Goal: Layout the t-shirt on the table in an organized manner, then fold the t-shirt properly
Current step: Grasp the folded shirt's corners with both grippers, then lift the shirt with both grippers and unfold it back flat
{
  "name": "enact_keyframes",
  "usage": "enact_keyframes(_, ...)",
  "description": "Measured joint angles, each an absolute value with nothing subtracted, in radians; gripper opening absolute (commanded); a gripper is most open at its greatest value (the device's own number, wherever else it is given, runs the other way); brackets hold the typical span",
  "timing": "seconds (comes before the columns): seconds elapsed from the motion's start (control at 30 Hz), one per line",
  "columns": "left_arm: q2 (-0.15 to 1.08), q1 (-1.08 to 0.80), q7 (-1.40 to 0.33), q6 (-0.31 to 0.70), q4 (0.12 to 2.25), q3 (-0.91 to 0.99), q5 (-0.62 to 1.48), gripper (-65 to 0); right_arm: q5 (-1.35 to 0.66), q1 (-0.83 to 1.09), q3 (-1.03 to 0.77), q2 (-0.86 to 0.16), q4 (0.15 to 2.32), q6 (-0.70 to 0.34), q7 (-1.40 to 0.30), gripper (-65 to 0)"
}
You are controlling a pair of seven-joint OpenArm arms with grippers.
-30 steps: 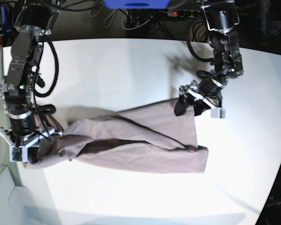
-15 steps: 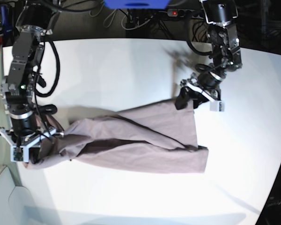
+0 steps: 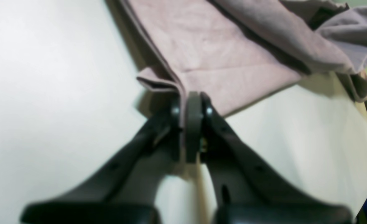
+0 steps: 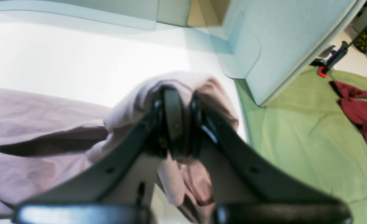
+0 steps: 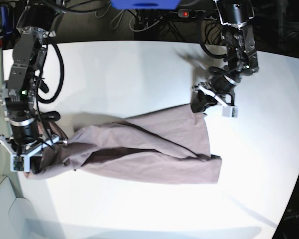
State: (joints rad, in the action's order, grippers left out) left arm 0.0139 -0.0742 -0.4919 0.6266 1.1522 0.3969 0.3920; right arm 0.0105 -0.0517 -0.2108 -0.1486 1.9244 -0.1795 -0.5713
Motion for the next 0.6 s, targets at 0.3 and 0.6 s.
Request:
enact_keyframes(0.3, 0.012, -0.178, -0.753, 0.529, 1.543, 0.391, 0.247, -64.8, 0.01, -0.059, -0.212, -0.149, 1.93, -0.179, -0.573, -65.0)
enact_keyframes(0.6, 0.07, 0.051, -0.957, 0.525, 1.851, 0.443, 0.443, -64.8, 0.003, -0.103, -0.212, -0.15, 2.001, -0.179, -0.567, -65.0)
